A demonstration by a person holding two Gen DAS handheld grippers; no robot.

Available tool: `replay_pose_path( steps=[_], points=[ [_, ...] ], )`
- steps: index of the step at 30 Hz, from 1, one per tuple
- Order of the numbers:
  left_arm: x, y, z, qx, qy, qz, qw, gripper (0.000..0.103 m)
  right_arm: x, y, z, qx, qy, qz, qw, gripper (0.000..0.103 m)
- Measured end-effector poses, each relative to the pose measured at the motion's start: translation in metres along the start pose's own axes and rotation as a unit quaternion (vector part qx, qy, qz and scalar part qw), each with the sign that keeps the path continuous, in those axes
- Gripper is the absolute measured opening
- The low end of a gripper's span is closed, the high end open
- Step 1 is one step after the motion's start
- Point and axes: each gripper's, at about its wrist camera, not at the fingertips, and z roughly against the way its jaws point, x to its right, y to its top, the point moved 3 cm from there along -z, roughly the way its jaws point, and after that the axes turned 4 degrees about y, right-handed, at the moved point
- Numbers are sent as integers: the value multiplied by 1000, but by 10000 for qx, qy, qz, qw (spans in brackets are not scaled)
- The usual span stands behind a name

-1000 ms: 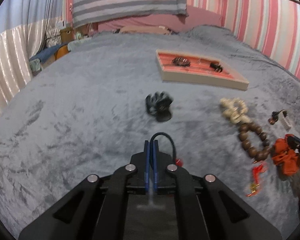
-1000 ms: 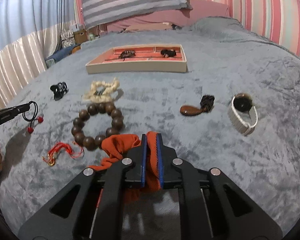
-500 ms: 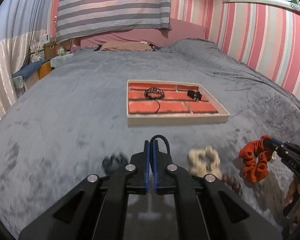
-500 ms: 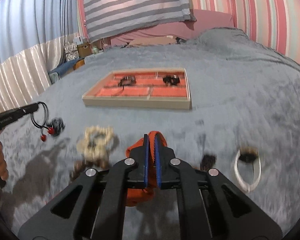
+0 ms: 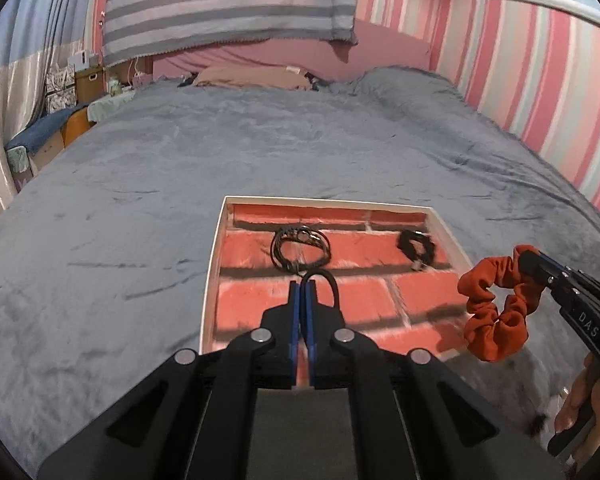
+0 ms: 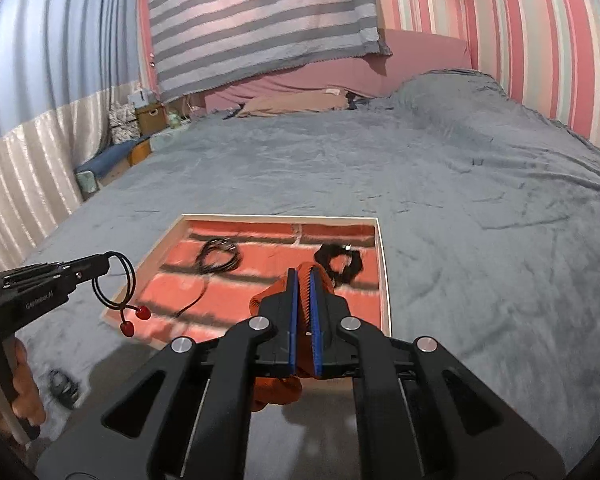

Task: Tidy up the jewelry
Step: 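Carry both items into the tray and open both tools to release them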

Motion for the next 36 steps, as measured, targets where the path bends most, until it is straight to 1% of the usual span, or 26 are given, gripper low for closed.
replay_pose_path(
  steps=[3,5,9,10,13,15,18,22,24,26,27,29,30,32,33,34,35,36],
  points=[
    [-4,7,-39,-273,65,113,9995,3,11,4,-41,-225,-144,39,9996,7],
    [-6,8,-64,-484,27,206,9986,3,21,2,-65,-416,-270,41,9988,7],
    [-13,8,-98,-823,185,218,9962,3,35,-4,-95,-727,-499,1,9961,7],
    [-15,9,-105,-888,282,226,9954,3,38,-7,-99,-787,-521,-31,9955,7],
    [-23,7,-118,-1055,508,197,9929,3,44,-11,-113,-1024,-636,-71,9927,7],
    [-29,5,-124,-1137,631,188,9913,3,43,-13,-122,-1166,-721,18,9906,7],
    [-32,0,-129,-1200,705,150,9902,3,43,-14,-132,-1263,-829,112,9885,7],
    [-34,-4,-133,-1231,795,74,9892,4,41,-12,-142,-1335,-846,181,9873,7],
    [-35,-5,-137,-1232,848,74,9887,4,36,-12,-146,-1382,-896,333,9858,10],
    [-35,-5,-137,-1230,906,68,9882,4,33,-12,-147,-1381,-899,402,9855,11],
    [-35,-6,-137,-1234,923,65,9880,5,32,-13,-147,-1382,-890,434,9854,12],
    [-34,-5,-134,-1226,951,47,9879,5,31,-12,-146,-1383,-867,487,9854,22],
    [-33,-5,-132,-1210,967,37,9879,5,30,-12,-144,-1378,-896,542,9849,37],
    [-33,-4,-126,-1162,1034,21,9878,6,27,-11,-140,-1344,-839,591,9856,52],
    [-32,-3,-123,-1144,1037,30,9880,15,25,-9,-136,-1297,-810,609,9864,54],
    [-31,-1,-118,-1114,1029,40,9884,39,24,-6,-131,-1260,-758,598,9873,56],
    [-31,1,-113,-1051,1036,24,9891,53,23,-4,-127,-1228,-699,577,9883,60],
    [-29,3,-106,-928,1062,-23,9900,64,23,0,-121,-1179,-619,553,9896,67]
  ],
)
